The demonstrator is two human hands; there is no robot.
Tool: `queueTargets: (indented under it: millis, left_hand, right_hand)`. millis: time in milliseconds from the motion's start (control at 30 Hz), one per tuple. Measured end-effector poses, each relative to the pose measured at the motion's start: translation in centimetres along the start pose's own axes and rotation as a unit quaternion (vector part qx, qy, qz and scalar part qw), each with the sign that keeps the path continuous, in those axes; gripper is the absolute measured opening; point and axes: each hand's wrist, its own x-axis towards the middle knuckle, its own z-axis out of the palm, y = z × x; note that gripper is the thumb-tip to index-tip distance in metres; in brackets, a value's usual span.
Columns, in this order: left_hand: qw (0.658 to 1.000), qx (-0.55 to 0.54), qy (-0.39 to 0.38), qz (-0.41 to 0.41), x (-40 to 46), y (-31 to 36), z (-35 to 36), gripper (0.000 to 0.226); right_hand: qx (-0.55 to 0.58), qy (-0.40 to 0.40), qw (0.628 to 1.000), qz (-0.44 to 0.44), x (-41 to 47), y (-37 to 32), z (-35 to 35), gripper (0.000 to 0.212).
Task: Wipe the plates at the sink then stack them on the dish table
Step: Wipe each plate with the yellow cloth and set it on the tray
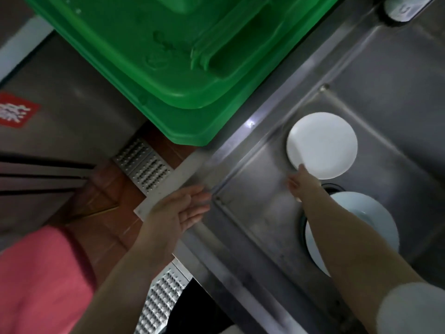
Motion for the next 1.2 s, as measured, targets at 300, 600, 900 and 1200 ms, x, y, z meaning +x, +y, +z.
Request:
queueTargets:
  millis: [300, 600, 900, 1200]
  left_hand:
    - [1.0, -0.019, 0.012, 0.0, 0.2, -0.6, 0.0, 0.031]
    - [1.0, -0.011, 0.021, -0.007, -0.1, -1.0, 0.7, 0.029]
    - [1.0, 0.005, 0.02, 0.009, -1.2, -0.7, 1.7, 0.028]
    - [0.999, 0.024, -0.003, 0.024, -1.5, -0.1, 3.3, 0.03]
  right_hand:
    - [0.148, 0.031, 0.986, 0.067, 2.7, -0.6, 0.6, 0.046]
    - [0.189, 0.027, 0.98, 0.057, 3.0, -0.5, -0.3, 0.03]
    - [0.191, 0.038, 0.978, 0.076, 3.5, -0.4, -1.6, 0.016]
    - [0.272, 0.016, 0.962, 0.032, 1.5, 0.6, -3.4, 0.005]
